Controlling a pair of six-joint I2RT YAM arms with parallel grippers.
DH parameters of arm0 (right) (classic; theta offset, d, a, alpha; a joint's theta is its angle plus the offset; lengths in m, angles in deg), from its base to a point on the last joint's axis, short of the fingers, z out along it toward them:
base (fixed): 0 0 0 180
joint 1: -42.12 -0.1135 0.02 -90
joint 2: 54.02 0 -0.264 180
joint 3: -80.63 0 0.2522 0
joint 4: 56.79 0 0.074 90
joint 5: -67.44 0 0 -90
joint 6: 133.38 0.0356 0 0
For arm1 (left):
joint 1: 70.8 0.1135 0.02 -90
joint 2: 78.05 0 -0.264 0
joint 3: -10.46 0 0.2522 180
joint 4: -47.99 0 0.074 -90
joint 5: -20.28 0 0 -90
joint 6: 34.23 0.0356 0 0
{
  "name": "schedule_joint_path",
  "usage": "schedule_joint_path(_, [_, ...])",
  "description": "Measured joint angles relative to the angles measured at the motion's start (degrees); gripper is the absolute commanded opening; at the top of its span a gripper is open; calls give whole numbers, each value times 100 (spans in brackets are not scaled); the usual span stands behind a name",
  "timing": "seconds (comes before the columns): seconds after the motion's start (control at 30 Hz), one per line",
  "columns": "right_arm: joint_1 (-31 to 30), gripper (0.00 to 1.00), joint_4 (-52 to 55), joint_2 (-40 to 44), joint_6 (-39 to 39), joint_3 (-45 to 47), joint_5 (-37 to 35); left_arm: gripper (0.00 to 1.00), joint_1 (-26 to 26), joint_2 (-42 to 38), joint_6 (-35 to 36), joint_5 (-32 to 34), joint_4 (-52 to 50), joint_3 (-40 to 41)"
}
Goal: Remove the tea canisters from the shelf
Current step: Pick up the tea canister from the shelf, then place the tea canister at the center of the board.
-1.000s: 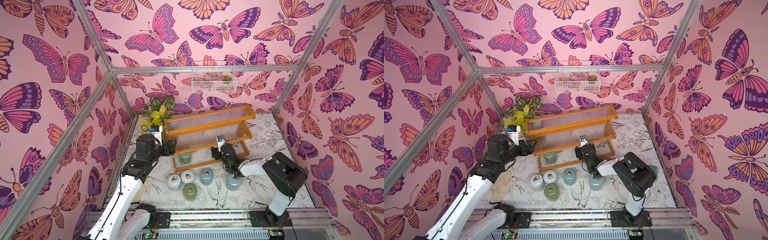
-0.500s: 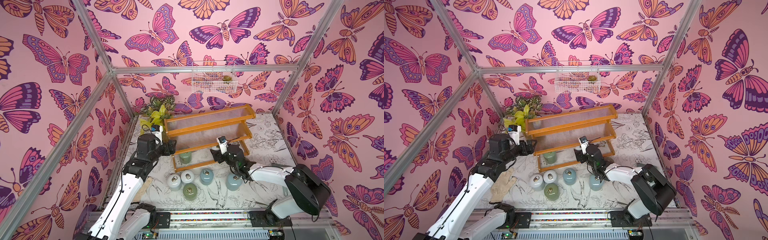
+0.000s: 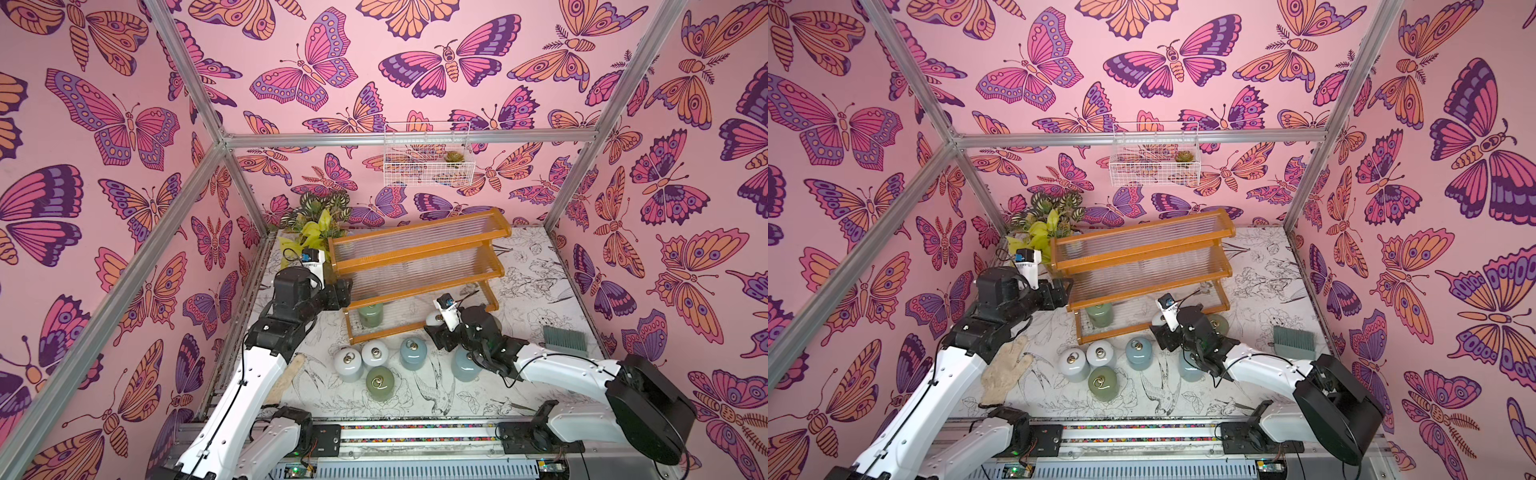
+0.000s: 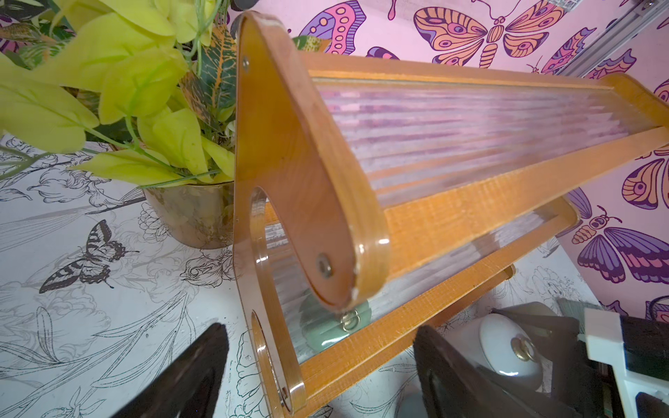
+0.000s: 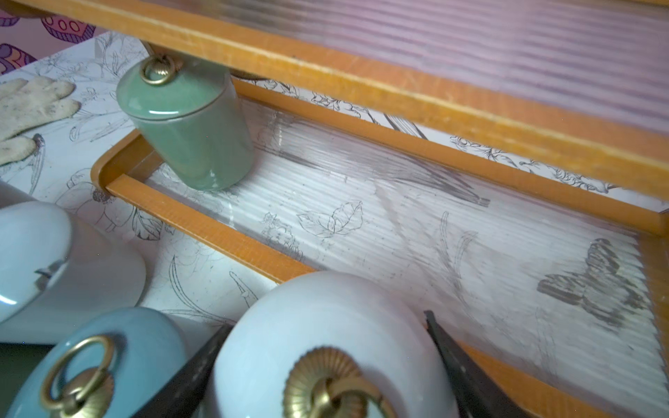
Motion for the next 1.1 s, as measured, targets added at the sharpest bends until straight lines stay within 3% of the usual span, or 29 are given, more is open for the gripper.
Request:
schedule_joint_path(0.37, [-74,58,-31,-564,-13,4,83,84,0,0,-2,0,0,-9])
schedule_joint_path(0.9, [-79,99,-85,-433,-11,11,-133,84,0,0,0,-2,0,-13])
schedule_joint_path(1.1, [-81,99,37,-37,-35,-63,-236,84,0,-2,0,0,0,-13])
